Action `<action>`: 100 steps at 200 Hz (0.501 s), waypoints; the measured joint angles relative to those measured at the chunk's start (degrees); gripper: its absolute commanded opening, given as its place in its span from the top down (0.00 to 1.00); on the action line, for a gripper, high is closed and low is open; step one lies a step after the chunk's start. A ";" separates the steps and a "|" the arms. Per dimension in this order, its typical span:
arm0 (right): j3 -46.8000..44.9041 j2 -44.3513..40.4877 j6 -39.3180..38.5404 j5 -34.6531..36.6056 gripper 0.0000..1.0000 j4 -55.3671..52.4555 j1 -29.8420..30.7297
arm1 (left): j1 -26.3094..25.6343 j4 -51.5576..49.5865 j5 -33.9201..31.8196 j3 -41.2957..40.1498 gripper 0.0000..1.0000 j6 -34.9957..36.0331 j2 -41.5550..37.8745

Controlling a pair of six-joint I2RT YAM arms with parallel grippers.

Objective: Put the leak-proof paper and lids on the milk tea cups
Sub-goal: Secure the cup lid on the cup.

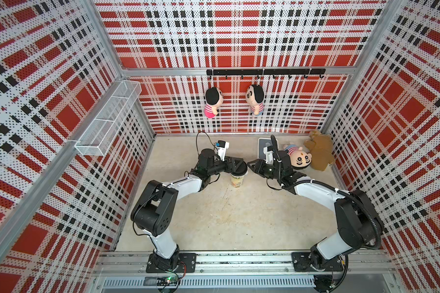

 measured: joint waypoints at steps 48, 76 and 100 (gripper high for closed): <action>-0.28 0.00 -0.20 -0.11 0.56 1.22 -0.04 | 0.00 0.00 0.09 0.02 0.46 0.00 0.02; -0.28 -0.02 -0.52 0.04 0.56 1.25 -0.04 | 0.00 -0.02 0.15 0.07 0.46 0.00 0.07; -0.28 -0.04 -0.63 0.02 0.56 1.27 -0.04 | 0.00 -0.02 0.17 0.07 0.46 0.00 0.07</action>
